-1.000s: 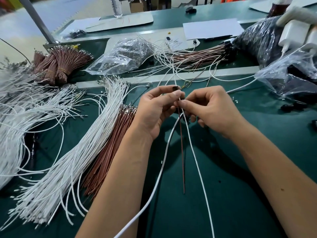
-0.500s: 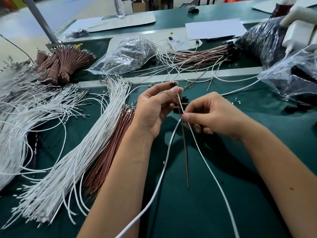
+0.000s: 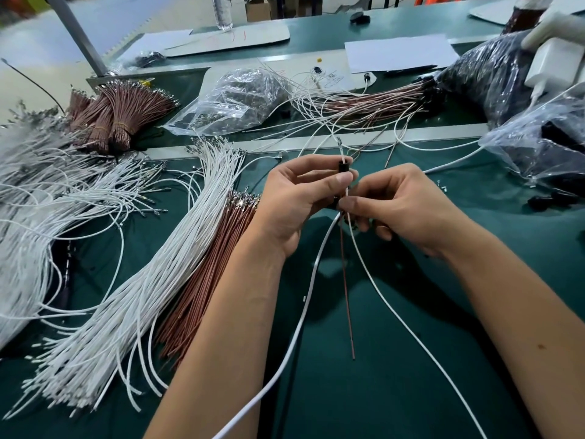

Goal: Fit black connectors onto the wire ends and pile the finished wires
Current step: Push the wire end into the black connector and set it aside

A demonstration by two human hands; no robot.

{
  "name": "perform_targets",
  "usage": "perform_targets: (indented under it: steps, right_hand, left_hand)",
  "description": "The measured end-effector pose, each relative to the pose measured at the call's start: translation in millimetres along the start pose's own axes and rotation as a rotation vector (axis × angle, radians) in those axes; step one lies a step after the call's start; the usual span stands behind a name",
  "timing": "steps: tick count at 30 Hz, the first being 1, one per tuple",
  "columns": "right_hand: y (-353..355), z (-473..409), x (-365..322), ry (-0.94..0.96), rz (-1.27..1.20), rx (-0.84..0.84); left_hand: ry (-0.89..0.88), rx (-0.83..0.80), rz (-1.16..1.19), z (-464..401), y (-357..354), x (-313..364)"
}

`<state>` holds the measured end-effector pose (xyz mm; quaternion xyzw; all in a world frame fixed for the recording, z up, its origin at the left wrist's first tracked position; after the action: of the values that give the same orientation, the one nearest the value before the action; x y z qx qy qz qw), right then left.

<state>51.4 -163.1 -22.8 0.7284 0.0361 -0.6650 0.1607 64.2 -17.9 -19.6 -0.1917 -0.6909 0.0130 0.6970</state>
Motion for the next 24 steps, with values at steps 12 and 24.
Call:
perform_targets:
  steps: [12,24]
  right_hand:
    - [0.3,2.7,-5.6,0.051,-0.018,-0.033]
    - [10.3,4.8,-27.2,0.31,-0.068,0.144]
  left_hand:
    - [-0.112,-0.091,0.07,2.1,-7.0,8.8]
    - [-0.282,-0.235,0.099,7.1,-20.1,23.6]
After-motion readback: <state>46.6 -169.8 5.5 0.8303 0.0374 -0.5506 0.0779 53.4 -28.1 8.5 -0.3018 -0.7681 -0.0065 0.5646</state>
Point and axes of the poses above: each hand's wrist, its own z-axis away from the middle knuckle, its own y-axis out of the back of the hand, x = y × z, the point moved 7 cm from there along -z, towards the middle knuckle, and after that the axes turned 1 degree about -z, right-handed, at the moved point
